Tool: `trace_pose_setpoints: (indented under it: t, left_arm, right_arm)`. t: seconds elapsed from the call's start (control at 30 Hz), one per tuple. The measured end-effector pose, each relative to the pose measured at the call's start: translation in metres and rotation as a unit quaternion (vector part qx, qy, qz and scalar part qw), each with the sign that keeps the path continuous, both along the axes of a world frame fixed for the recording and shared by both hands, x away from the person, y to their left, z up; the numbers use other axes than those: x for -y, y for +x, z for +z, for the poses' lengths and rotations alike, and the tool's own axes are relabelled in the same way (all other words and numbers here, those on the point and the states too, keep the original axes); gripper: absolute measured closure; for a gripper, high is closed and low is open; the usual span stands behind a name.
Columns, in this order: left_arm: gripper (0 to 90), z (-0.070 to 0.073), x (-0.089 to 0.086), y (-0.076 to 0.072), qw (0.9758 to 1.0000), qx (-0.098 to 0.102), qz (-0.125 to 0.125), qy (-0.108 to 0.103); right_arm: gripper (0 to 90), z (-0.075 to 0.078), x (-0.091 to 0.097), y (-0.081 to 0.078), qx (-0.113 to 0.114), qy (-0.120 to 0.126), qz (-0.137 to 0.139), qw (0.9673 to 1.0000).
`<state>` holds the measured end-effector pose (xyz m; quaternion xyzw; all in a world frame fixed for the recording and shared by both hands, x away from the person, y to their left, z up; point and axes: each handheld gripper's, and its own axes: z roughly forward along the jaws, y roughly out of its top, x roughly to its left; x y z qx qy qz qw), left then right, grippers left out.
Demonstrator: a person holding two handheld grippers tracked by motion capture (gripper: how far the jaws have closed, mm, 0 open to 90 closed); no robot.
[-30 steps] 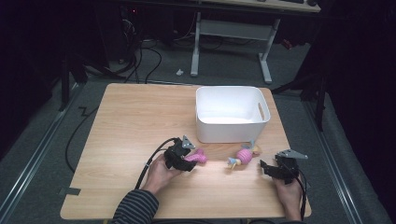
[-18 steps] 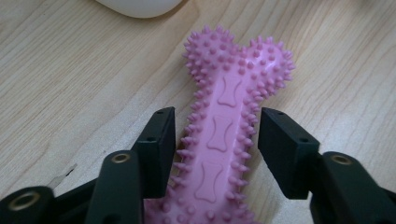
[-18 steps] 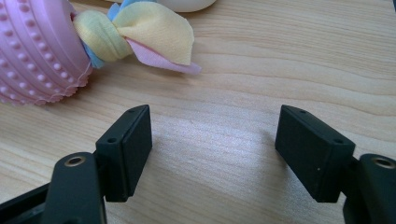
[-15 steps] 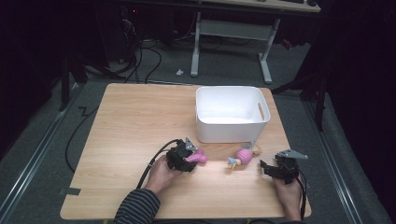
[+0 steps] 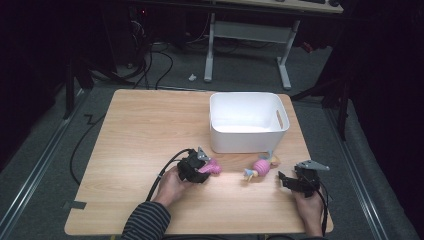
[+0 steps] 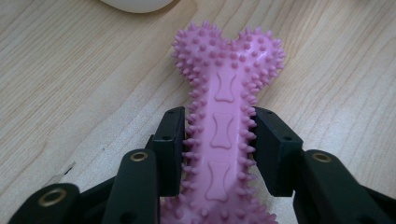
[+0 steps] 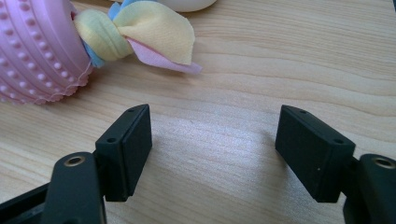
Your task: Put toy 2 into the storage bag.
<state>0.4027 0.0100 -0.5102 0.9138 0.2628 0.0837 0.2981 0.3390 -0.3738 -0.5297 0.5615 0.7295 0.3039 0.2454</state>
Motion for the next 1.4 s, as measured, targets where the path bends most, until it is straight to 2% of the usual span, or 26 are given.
trace_pose_setpoints:
  t: [0.4, 0.57, 0.73, 0.97, 1.13, 1.4]
  left_arm:
    - [58.5, 0.004, -0.002, -0.002, 1.0, 0.0, 0.001, 0.002]
    - [58.5, 0.007, -0.004, -0.003, 1.0, 0.0, 0.002, -0.006]
    - [58.3, 0.013, -0.009, -0.004, 0.9998, -0.002, 0.016, -0.011]
    - [58.3, 0.025, -0.018, -0.01, 0.9997, -0.003, 0.015, -0.017]
    - [58.4, 0.033, -0.023, -0.014, 0.9993, 0.013, 0.024, -0.025]
    - [58.5, 0.042, -0.032, -0.014, 0.9983, 0.013, 0.037, -0.043]
  right_arm:
    - [27.6, 0.0, 0.0, 0.0, 0.0, -0.001, 0.0, 1.0]
    - [27.5, 0.0, 0.0, 0.0, 0.0, 0.0, 0.001, 1.0]
    - [27.5, 0.0, -0.001, 0.0, 0.0, 0.0, 0.001, 1.0]
    - [27.6, 0.0, -0.001, 0.0, 0.0, 0.0, 0.001, 1.0]
    - [27.5, 0.0, -0.001, 0.0, 0.0, 0.0, 0.001, 1.0]
    - [27.6, 0.0, -0.001, 0.0, 0.0, 0.0, 0.001, 1.0]
